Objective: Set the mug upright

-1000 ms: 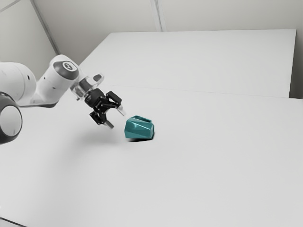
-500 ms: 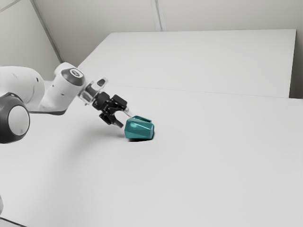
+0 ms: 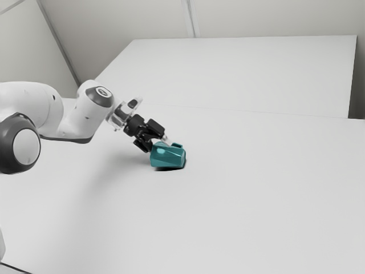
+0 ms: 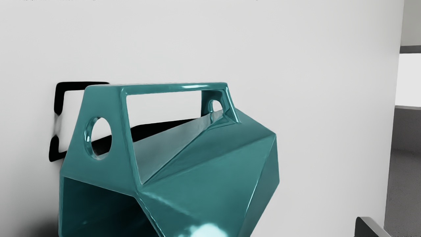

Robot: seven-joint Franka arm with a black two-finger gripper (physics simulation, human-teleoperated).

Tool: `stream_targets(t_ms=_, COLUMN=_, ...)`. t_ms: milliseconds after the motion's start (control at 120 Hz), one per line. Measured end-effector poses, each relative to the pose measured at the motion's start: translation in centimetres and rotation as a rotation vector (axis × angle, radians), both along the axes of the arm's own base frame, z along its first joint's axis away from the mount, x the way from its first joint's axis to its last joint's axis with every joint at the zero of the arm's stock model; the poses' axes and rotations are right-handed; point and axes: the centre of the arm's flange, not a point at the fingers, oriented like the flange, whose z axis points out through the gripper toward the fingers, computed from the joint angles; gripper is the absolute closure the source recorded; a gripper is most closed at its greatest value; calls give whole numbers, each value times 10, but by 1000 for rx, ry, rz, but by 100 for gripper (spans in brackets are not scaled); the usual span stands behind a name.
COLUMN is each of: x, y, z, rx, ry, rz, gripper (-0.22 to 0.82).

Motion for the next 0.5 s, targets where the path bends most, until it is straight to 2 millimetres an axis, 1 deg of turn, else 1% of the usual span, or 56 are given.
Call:
stream_targets(t_ms=125, x=1, y=-1, z=1, rx=-6, ry=-16, rz=-3, gripper=41)
stream_targets(t_ms=167, x=1, y=-2, z=1, rx=-8, ry=-20, rz=-4, gripper=49)
stream_targets(t_ms=217, x=2, y=-2, z=4, rx=-9, ry=-28, rz=-6, gripper=56)
stream_targets(t_ms=333, x=5, y=-1, z=13, rx=-8, ry=-53, rz=-11, gripper=67)
stream_targets(t_ms=500, x=8, y=-5, z=23, rx=-3, ry=-78, rz=-24, gripper=74)
